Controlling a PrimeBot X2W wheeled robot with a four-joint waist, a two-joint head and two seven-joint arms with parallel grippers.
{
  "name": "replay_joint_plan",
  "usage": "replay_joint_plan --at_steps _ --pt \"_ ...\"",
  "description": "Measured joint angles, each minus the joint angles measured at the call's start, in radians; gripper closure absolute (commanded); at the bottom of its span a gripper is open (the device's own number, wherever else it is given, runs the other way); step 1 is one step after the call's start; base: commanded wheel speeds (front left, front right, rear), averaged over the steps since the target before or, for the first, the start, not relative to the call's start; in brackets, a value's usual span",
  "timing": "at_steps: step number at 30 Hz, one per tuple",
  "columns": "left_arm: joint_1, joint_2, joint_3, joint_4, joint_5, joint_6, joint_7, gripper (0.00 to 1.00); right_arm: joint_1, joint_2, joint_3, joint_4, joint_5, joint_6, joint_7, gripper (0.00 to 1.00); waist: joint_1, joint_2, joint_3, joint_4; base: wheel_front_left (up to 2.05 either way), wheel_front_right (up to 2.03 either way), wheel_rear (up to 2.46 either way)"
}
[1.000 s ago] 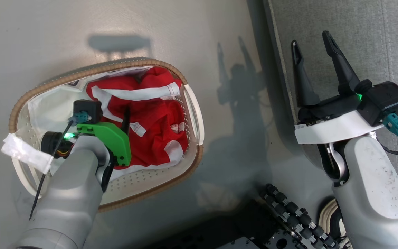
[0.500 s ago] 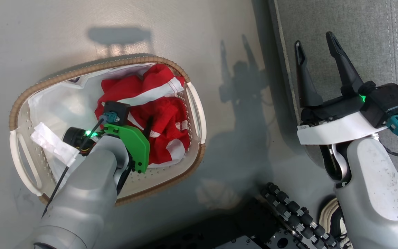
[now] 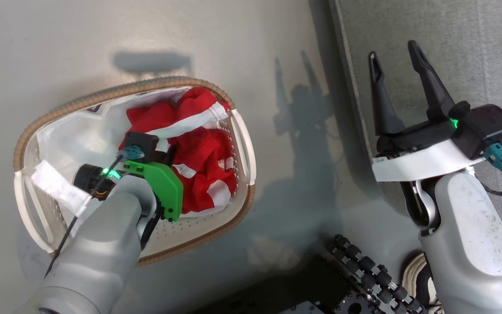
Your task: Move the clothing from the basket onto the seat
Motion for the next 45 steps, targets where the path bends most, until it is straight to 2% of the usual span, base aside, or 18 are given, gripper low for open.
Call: replay_joint_plan --at_steps 13,20,32,40,45 --pt "0.114 0.014 -0.051 -0.04 -0.108 0.0 -0.051 1.0 -0.005 0.001 0.02 0.04 0.018 0.0 0.0 0.0 0.0 0.0 -0.146 -0.016 0.0 0.0 0.0" --pt "0.171 0.014 -0.032 -0.105 -0.132 0.0 -0.063 1.0 0.022 0.002 0.02 0.067 0.01 0.0 0.0 0.0 -0.0001 0.0 -0.256 -0.001 0.0 0.0 0.0" --pt "0.281 0.034 0.19 -0.33 0.073 0.0 -0.065 1.0 0.094 0.002 0.002 0.108 -0.009 0.0 0.0 0.0 -0.0001 0.0 -0.445 0.073 0.0 0.0 0.0" --pt "0.367 0.001 0.341 -0.512 0.205 0.0 -0.065 1.0 0.184 -0.021 -0.021 0.128 -0.017 0.0 0.0 0.0 -0.0002 0.0 -0.556 0.141 0.0 0.0 0.0" --pt "0.413 -0.019 0.401 -0.615 0.275 0.0 -0.065 1.0 0.23 -0.023 -0.034 0.136 -0.013 0.0 0.0 0.0 -0.0002 0.0 -0.624 0.181 0.0 0.0 0.0"
